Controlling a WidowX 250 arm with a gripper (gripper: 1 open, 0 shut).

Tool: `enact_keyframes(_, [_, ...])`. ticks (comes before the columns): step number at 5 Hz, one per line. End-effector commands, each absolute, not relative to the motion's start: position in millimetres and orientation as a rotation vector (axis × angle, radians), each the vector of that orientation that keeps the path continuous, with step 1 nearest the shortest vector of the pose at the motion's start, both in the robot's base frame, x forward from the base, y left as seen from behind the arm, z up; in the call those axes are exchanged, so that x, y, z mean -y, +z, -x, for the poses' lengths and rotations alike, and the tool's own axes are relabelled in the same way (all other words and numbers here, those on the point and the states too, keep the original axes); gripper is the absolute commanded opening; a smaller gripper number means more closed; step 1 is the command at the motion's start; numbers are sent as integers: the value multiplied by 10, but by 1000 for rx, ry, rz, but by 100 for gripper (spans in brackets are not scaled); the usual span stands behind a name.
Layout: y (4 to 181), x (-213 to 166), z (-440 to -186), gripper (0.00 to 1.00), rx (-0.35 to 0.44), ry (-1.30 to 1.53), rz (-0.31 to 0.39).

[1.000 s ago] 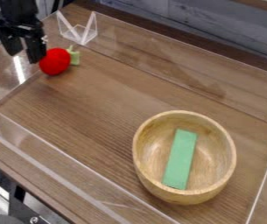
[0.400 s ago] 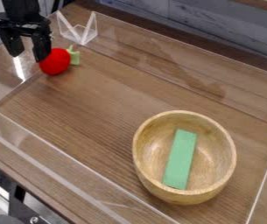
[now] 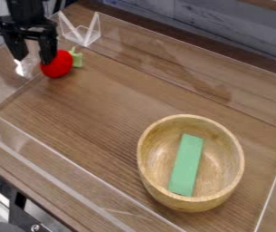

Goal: Move the red object to the right side of the table

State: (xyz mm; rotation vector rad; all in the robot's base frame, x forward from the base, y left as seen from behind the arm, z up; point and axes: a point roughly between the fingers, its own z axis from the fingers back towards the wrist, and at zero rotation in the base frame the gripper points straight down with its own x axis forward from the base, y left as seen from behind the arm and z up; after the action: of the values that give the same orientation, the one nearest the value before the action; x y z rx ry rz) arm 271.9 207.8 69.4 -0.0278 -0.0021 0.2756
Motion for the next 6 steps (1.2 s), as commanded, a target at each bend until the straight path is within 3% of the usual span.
enact_keyframes(1, [770,-2137,-2814,100,59,232,-7])
enact_keyframes(2, [687,-2117,-2817,100,64,209,-7])
enact_keyframes(6, [906,-2154,-2728,100,90,224,3])
